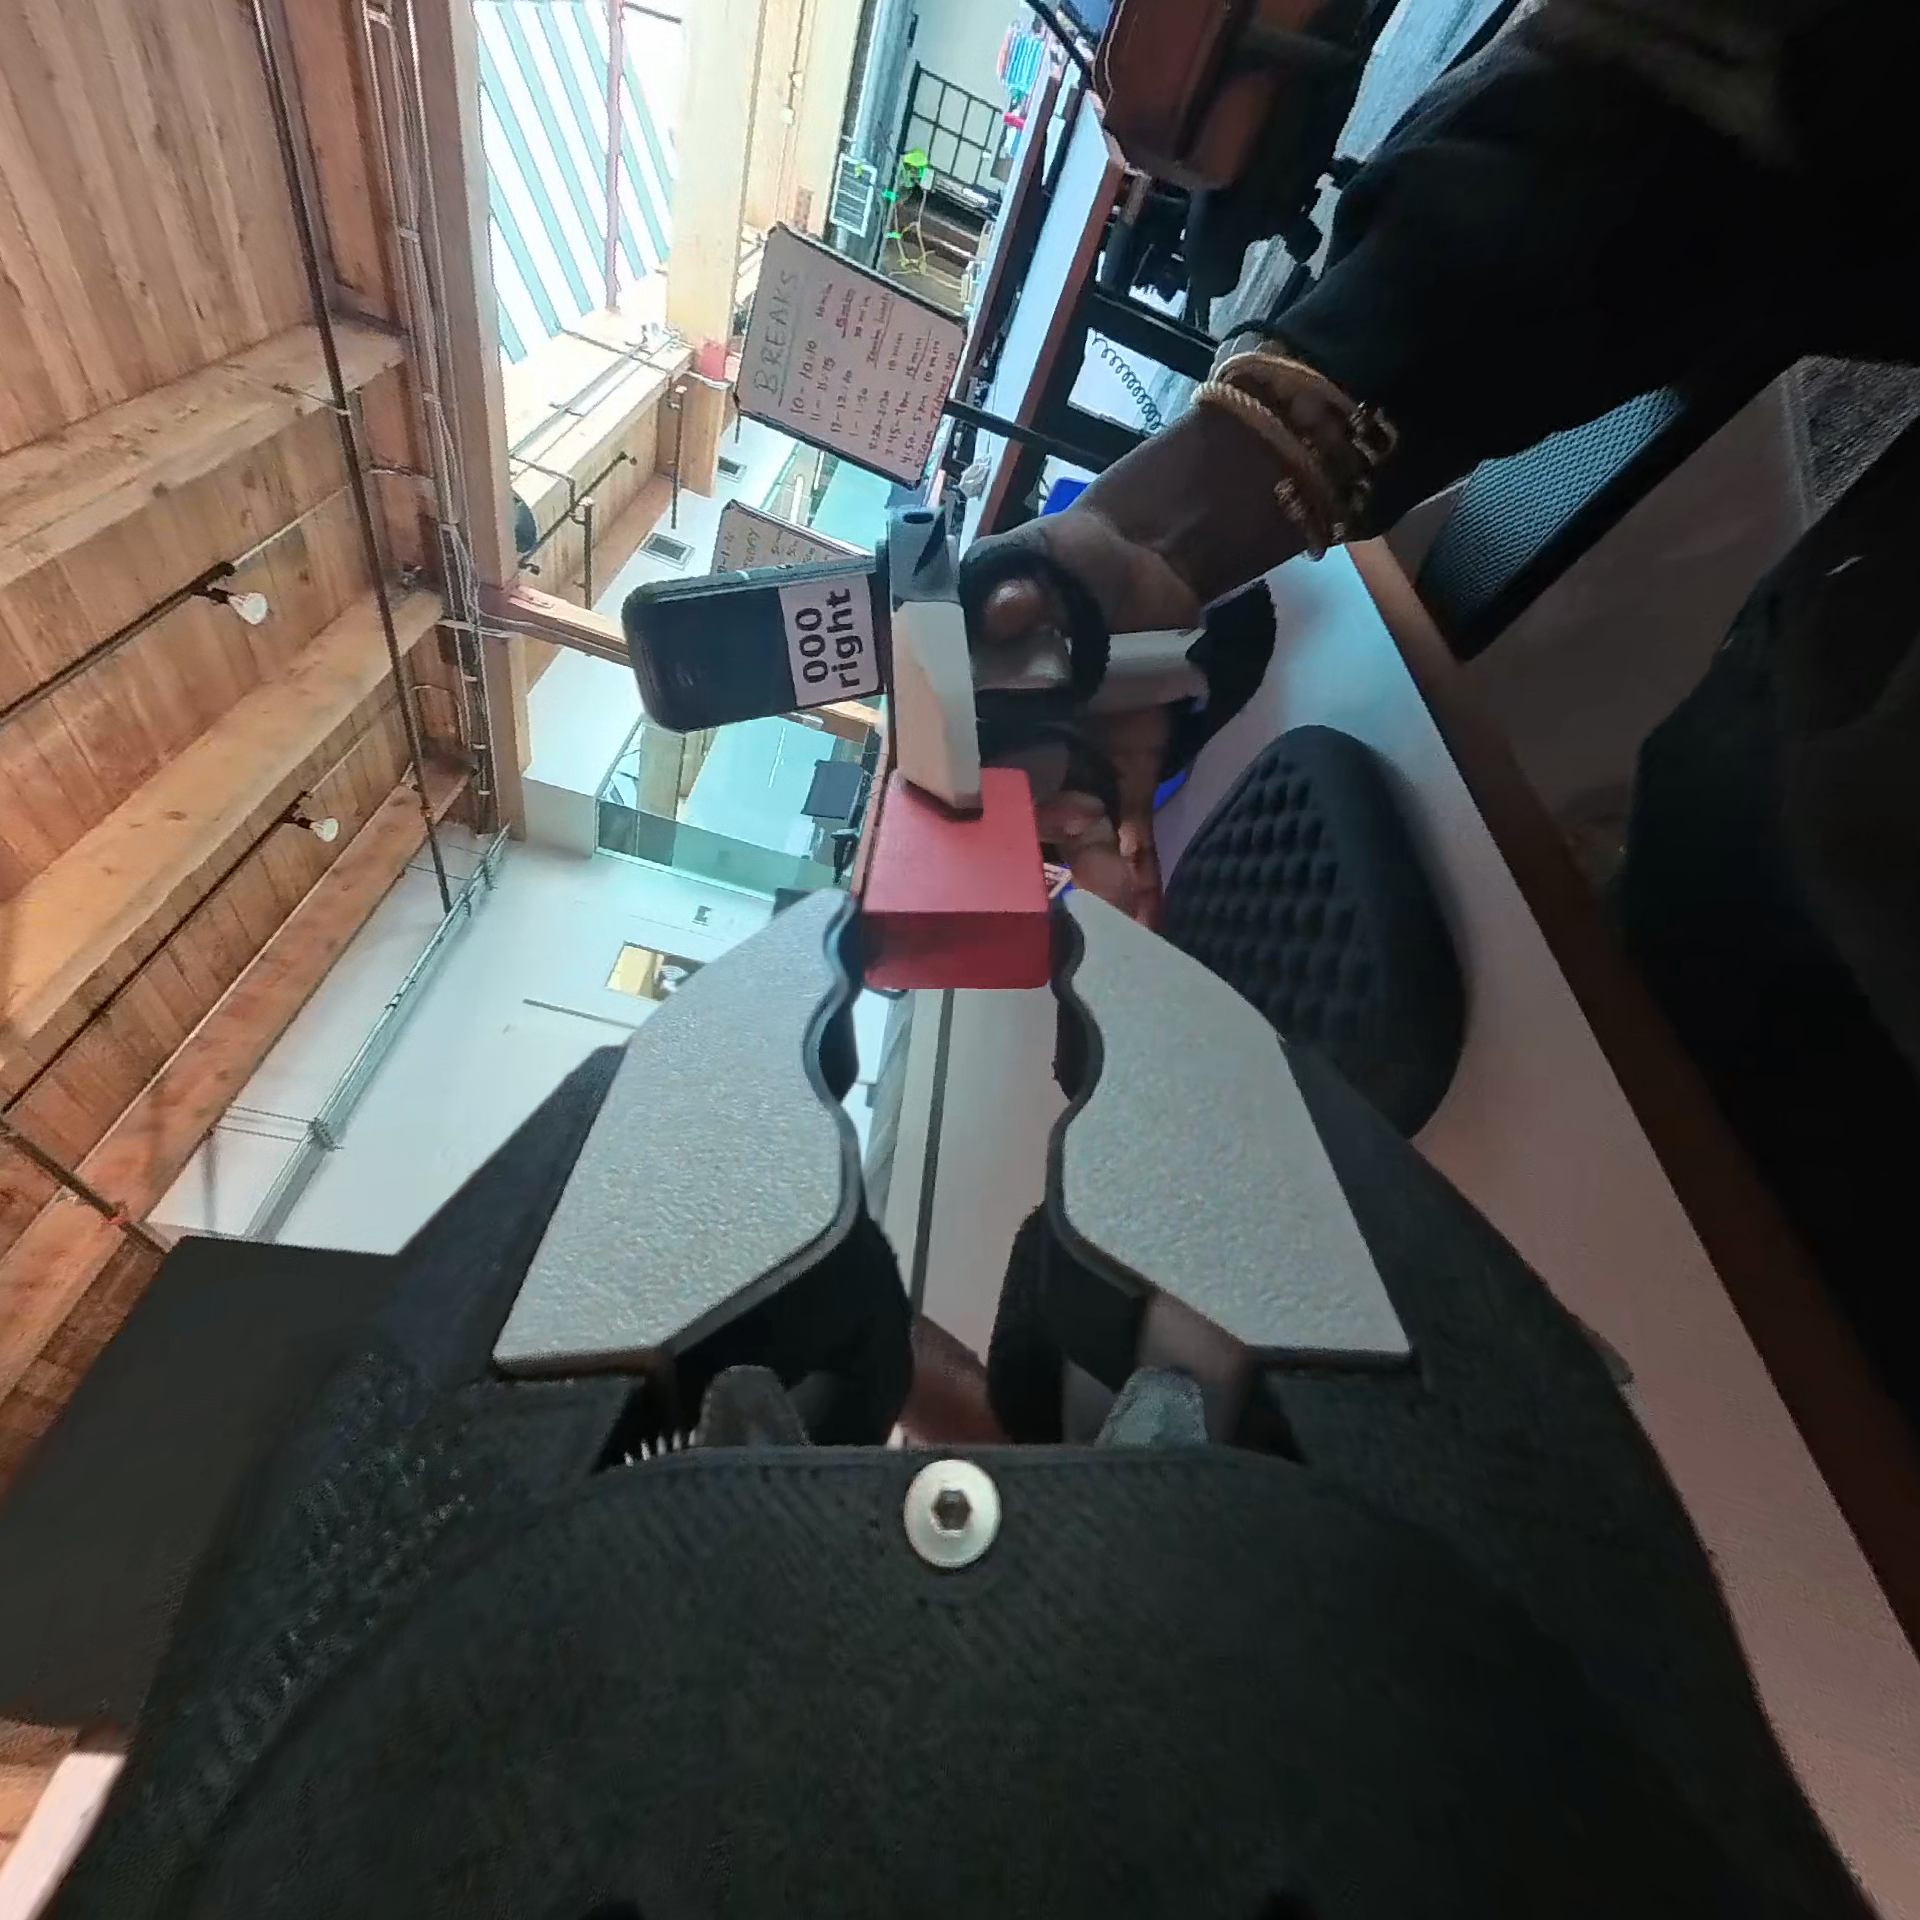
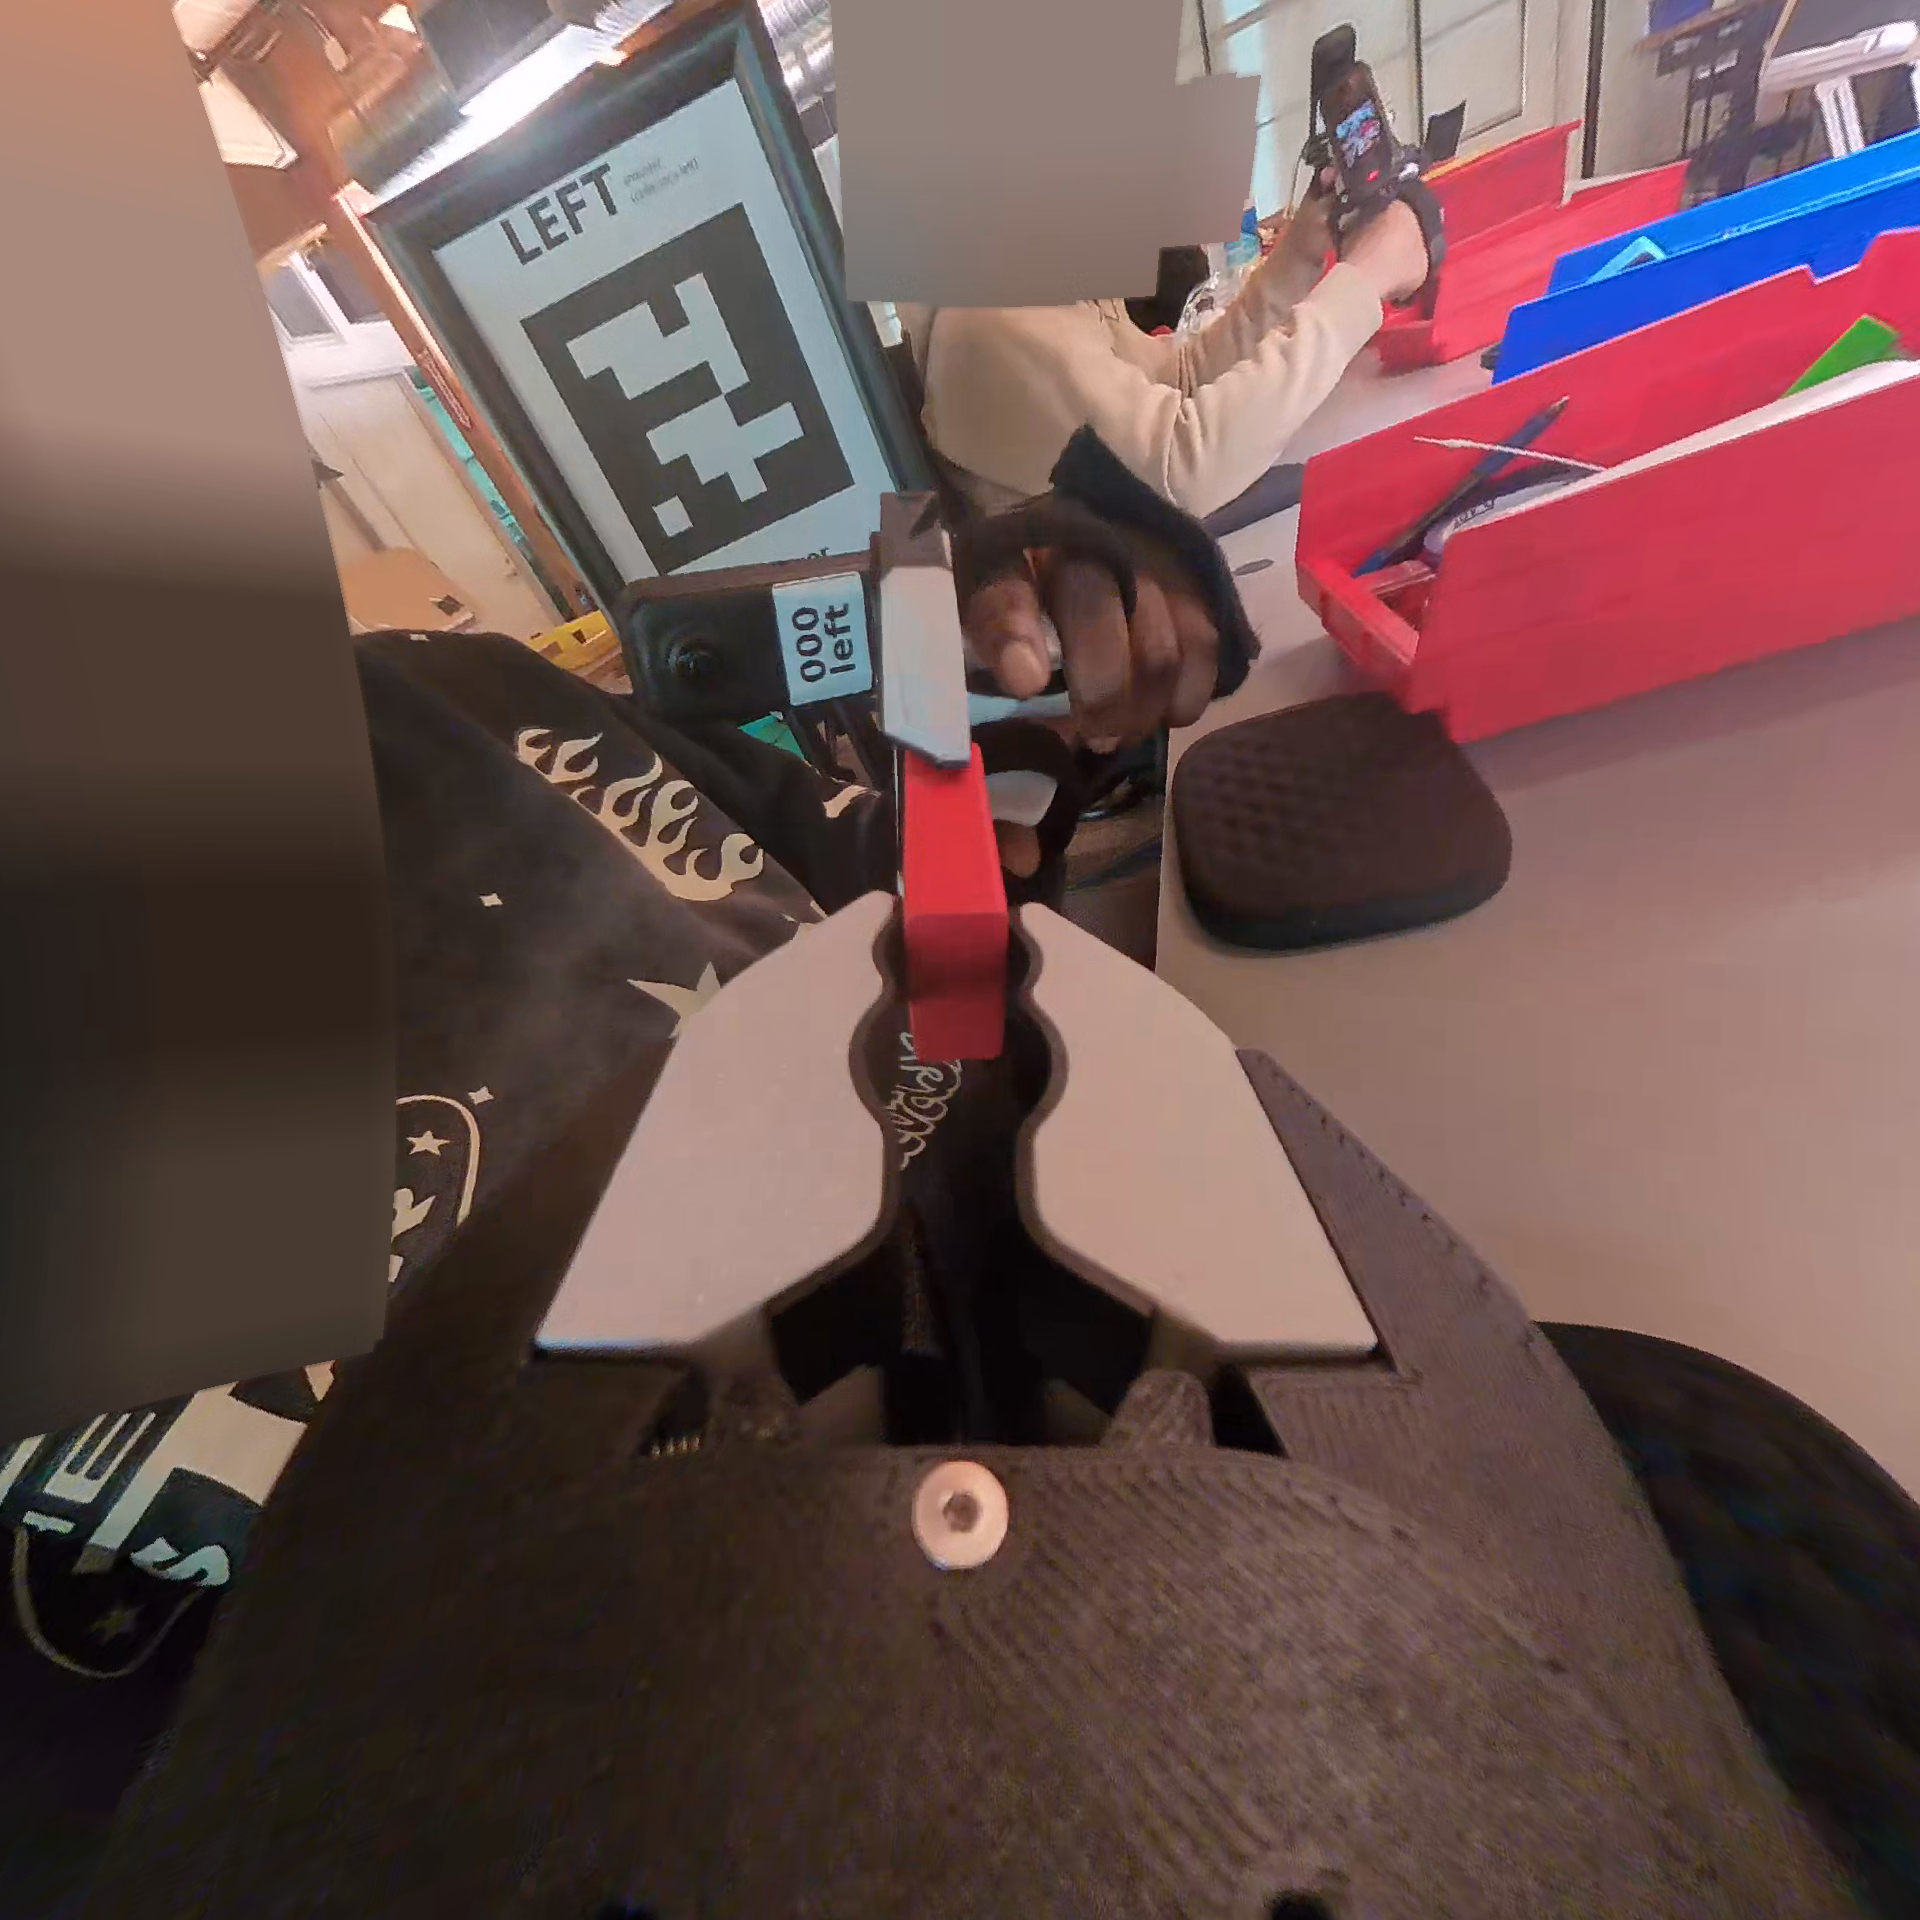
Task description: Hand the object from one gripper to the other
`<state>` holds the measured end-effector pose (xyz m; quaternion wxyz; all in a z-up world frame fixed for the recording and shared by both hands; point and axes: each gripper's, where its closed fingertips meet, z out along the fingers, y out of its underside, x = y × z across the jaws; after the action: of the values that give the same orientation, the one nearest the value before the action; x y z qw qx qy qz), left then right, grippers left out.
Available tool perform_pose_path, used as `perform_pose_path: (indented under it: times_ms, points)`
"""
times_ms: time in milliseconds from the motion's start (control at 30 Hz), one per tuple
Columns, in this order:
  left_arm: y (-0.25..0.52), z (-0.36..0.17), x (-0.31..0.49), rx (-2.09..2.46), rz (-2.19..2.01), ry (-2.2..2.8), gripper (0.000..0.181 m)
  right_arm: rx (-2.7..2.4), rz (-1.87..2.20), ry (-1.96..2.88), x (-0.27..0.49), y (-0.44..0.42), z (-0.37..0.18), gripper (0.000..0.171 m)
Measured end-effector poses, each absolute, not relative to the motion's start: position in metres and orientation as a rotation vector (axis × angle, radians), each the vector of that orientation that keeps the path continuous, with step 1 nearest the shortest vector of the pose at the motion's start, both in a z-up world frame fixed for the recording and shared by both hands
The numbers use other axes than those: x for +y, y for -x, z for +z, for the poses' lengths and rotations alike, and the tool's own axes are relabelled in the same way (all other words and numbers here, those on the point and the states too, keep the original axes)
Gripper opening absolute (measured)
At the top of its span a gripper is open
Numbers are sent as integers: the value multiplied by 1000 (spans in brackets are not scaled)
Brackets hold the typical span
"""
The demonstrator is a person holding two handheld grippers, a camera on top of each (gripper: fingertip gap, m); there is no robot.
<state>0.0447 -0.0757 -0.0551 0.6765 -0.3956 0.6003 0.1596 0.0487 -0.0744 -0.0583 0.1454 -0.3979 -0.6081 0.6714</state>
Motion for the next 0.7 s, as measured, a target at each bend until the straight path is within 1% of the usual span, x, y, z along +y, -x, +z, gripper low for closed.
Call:
perform_pose_path:
  times_ms: [100,133,200,233,267,300,367,533,600,667,700]
  points:
    - [-43,-54,-75,1332,315,930,33,-1735,1910,1092,-74,-48,-56,17]
    - [-44,-52,-77,1316,270,943,33,-1701,1885,1023,-74,-47,-52,21]
    - [-43,-46,-80,1272,161,961,33,-1585,1739,787,-72,-45,-40,62]
    - [-41,-42,-81,1249,116,963,33,-1530,1609,644,-71,-46,-35,74]
    - [-40,-39,-83,1230,75,964,33,-1488,1471,505,-72,-48,-30,76]
    - [-39,-37,-84,1214,38,963,33,-1458,1350,414,-72,-49,-27,72]
    - [-38,-34,-87,1196,-23,961,33,-1475,1237,351,-78,-50,-27,69]
    - [-42,-35,-91,1209,-65,961,33,-1506,1113,292,-84,-49,-31,52]
    - [-45,-37,-93,1226,-80,959,33,-1528,1081,274,-87,-48,-35,48]
    - [-47,-40,-93,1242,-80,965,33,-1542,1050,260,-88,-48,-38,36]
    - [-48,-41,-93,1245,-82,963,33,-1548,1049,255,-89,-48,-38,36]
